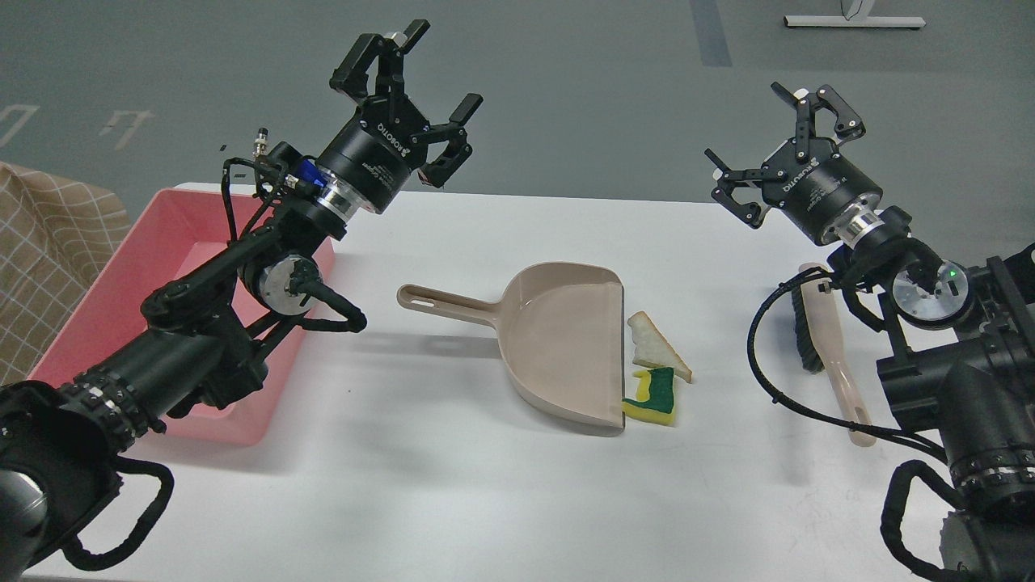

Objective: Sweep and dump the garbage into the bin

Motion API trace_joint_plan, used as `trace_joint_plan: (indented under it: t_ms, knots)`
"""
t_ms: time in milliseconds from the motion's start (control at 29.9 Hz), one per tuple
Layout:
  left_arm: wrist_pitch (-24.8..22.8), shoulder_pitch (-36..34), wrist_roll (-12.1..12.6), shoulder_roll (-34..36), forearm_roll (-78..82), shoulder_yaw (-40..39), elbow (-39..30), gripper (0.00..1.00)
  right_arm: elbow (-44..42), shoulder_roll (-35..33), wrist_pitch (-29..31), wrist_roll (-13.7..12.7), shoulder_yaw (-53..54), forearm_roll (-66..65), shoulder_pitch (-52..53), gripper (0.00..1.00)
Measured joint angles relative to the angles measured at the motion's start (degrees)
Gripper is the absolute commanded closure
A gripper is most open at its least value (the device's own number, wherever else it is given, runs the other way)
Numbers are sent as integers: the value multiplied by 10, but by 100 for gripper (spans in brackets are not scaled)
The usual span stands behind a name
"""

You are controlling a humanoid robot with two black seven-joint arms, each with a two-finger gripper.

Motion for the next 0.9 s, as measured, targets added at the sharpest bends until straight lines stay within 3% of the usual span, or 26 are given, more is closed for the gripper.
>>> trace_joint_plan:
  t_ms: [902]
  knots:
    - [5,0,0,0,1,0,0,2,0,1,0,0,0,0,0,0]
